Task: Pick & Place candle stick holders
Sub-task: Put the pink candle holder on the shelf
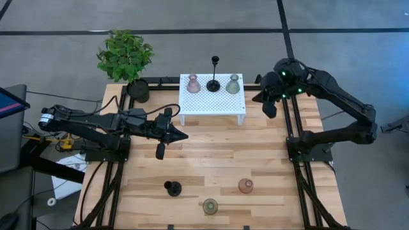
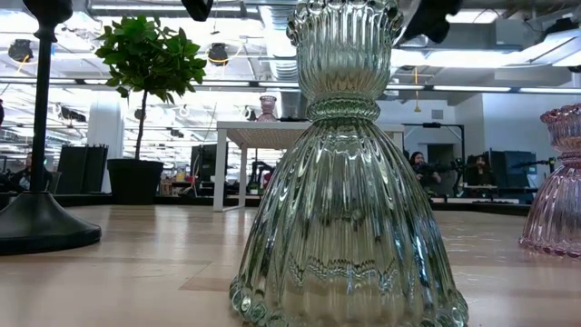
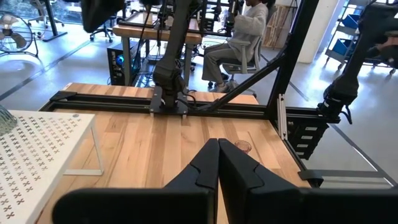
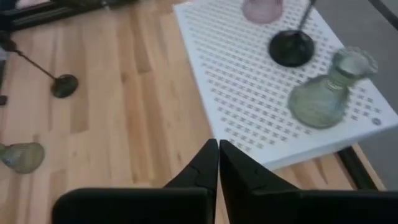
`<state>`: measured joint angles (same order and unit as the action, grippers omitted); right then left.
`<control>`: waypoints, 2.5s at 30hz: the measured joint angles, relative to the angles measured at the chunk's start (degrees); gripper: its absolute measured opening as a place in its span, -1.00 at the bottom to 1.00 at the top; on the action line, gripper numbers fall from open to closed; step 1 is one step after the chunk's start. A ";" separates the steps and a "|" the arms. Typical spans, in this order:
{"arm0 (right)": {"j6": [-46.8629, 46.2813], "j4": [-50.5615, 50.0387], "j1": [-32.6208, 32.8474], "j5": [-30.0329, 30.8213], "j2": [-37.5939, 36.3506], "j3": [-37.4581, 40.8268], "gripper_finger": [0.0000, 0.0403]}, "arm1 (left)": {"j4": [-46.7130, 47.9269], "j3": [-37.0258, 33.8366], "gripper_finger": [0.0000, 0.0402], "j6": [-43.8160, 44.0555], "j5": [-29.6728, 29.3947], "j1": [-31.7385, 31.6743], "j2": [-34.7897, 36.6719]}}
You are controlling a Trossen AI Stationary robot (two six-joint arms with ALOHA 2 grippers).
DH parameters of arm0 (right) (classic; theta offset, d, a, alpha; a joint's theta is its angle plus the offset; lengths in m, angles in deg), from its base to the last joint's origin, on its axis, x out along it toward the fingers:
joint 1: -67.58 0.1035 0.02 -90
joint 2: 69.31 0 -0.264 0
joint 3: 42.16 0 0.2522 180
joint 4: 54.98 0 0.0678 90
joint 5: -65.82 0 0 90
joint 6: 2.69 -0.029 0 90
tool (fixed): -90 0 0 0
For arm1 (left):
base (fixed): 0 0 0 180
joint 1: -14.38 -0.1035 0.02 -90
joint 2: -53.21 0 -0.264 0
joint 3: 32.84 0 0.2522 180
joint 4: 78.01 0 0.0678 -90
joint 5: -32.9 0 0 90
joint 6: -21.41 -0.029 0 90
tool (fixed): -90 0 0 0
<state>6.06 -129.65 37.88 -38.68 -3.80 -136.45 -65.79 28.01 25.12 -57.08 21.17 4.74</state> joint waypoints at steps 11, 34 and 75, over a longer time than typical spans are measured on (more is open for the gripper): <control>-9.44 1.75 14.02 13.95 -4.68 0.02 -1.00 | 0.01 0.00 -0.97 0.00 0.01 0.00 0.00; -40.40 1.34 47.66 37.06 -5.20 10.83 -1.00 | 0.19 0.00 -0.97 0.00 0.01 0.00 0.00; -85.02 10.77 79.65 35.28 17.05 19.10 -1.00 | 0.14 0.00 -0.97 0.02 0.03 0.00 -0.02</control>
<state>-78.96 -118.88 117.53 -3.40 13.25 -117.35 -65.64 28.01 25.14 -57.05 21.17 4.72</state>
